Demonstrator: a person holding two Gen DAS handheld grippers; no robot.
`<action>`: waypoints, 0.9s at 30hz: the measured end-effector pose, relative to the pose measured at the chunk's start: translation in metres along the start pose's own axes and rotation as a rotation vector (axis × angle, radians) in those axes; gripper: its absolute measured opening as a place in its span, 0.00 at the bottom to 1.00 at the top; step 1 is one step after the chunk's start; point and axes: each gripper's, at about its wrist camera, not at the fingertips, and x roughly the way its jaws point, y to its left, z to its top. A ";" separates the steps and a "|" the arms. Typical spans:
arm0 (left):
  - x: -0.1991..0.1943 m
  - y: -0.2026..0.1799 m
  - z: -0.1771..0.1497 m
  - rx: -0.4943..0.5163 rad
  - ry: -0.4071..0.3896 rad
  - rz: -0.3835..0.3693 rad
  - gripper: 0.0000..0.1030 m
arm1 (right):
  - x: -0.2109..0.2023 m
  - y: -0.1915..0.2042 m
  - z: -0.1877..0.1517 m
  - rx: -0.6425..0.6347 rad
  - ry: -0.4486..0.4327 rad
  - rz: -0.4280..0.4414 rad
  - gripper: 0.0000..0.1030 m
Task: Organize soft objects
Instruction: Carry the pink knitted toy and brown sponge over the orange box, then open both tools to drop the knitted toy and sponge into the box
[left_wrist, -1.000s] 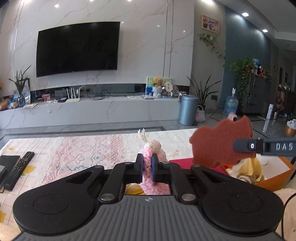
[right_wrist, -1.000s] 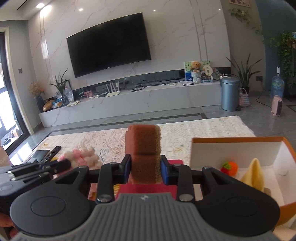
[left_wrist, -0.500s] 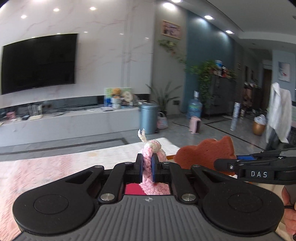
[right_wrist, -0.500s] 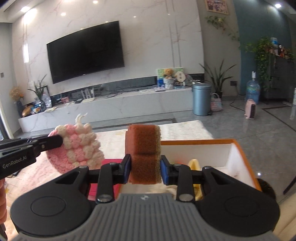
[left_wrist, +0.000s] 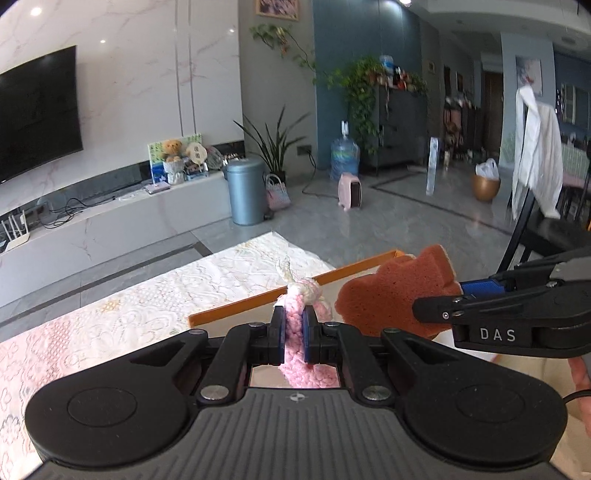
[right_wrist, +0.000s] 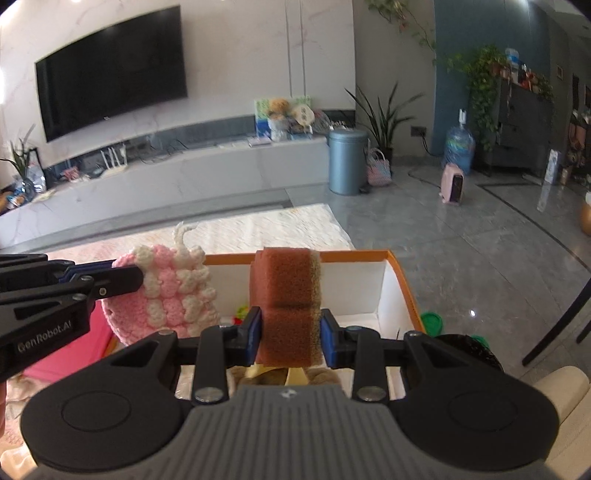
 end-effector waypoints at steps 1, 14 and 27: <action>0.007 0.000 0.000 0.002 0.010 -0.002 0.09 | 0.006 -0.002 0.001 0.000 0.013 -0.005 0.31; 0.056 -0.006 -0.016 0.015 0.136 -0.016 0.10 | 0.071 -0.012 0.000 -0.018 0.175 -0.054 0.33; 0.051 -0.013 -0.020 0.069 0.186 0.001 0.43 | 0.067 -0.001 -0.002 -0.113 0.158 -0.158 0.77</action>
